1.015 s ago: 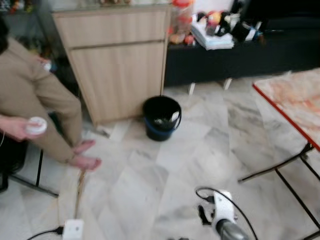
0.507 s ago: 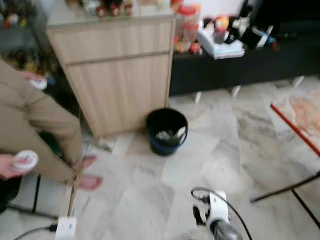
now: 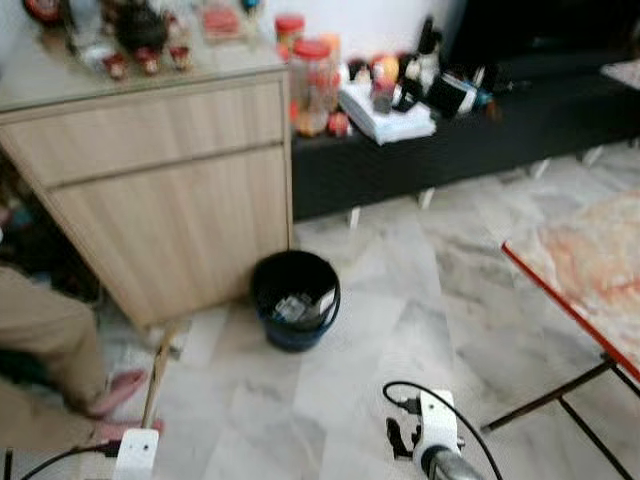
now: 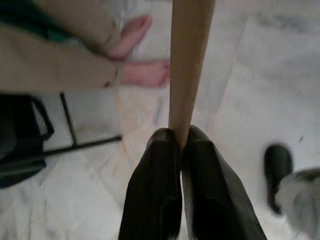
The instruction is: Picking trash to rubbish bin
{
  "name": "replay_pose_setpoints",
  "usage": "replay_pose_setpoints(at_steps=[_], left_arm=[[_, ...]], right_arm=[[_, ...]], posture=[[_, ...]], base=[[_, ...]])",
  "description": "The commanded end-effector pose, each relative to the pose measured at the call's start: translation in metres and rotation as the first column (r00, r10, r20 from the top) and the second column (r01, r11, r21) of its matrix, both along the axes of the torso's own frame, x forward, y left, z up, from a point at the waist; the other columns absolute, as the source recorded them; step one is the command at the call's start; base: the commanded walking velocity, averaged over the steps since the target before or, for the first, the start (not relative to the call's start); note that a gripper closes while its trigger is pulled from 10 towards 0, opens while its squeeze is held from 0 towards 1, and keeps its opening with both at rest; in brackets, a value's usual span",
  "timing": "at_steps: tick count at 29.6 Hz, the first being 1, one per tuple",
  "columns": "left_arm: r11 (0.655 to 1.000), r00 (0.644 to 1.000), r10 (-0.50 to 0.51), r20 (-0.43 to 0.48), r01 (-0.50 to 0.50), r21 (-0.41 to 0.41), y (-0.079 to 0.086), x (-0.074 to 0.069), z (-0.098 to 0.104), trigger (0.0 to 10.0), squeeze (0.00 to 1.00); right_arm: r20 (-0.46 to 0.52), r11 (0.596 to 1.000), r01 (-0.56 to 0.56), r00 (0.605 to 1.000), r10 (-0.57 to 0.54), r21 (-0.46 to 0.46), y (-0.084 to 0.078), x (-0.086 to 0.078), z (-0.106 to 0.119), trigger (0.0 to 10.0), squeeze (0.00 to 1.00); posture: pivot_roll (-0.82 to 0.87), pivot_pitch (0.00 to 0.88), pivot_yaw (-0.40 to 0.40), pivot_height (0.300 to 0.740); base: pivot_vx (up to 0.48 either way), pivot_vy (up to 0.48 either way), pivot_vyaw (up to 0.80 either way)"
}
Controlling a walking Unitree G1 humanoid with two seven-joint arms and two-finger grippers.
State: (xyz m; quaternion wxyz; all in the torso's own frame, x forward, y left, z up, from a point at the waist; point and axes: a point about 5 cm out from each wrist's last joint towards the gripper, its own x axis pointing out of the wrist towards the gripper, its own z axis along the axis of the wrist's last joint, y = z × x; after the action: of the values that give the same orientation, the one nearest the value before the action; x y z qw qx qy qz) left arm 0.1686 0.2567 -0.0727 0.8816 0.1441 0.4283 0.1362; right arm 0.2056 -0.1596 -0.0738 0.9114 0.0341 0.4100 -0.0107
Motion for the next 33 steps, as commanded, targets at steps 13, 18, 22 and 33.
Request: replay_pose_setpoints(at_steps=[13,18,22,33], left_arm=[[1.0,1.0,-0.007,-0.014,0.007,-0.012,-0.005,-0.003,-0.003,10.0,0.0],[1.0,1.0,-0.002,-0.011,0.002,-0.013,-0.005,-0.003,-0.003,10.0,0.0],[1.0,1.0,0.002,-0.011,-0.002,-0.014,-0.006,-0.003,-0.003,10.0,0.0],[0.999,0.998,-0.048,0.028,0.048,0.008,-0.007,0.009,0.003,10.0,0.0]], right_arm=[[0.0,1.0,0.001,1.0,-0.001,-0.009,-0.005,0.0,0.0,10.0,0.0],[0.0,1.0,-0.001,1.0,0.001,-0.014,-0.005,0.0,0.0,10.0,0.0],[-0.003,1.0,-0.003,1.0,0.003,-0.016,-0.005,0.0,0.0,10.0,0.0],[-0.004,1.0,-0.005,1.0,0.004,-0.016,-0.004,0.0,0.0,10.0,0.0]], posture=[[0.1,0.074,-0.035,0.74],[0.1,0.085,-0.037,0.74],[0.11,0.092,-0.039,0.74],[0.11,0.112,-0.041,0.74]], base=[[0.48,0.0,0.0],[0.48,0.0,0.0],[0.48,0.0,0.0],[0.48,0.0,0.0]])
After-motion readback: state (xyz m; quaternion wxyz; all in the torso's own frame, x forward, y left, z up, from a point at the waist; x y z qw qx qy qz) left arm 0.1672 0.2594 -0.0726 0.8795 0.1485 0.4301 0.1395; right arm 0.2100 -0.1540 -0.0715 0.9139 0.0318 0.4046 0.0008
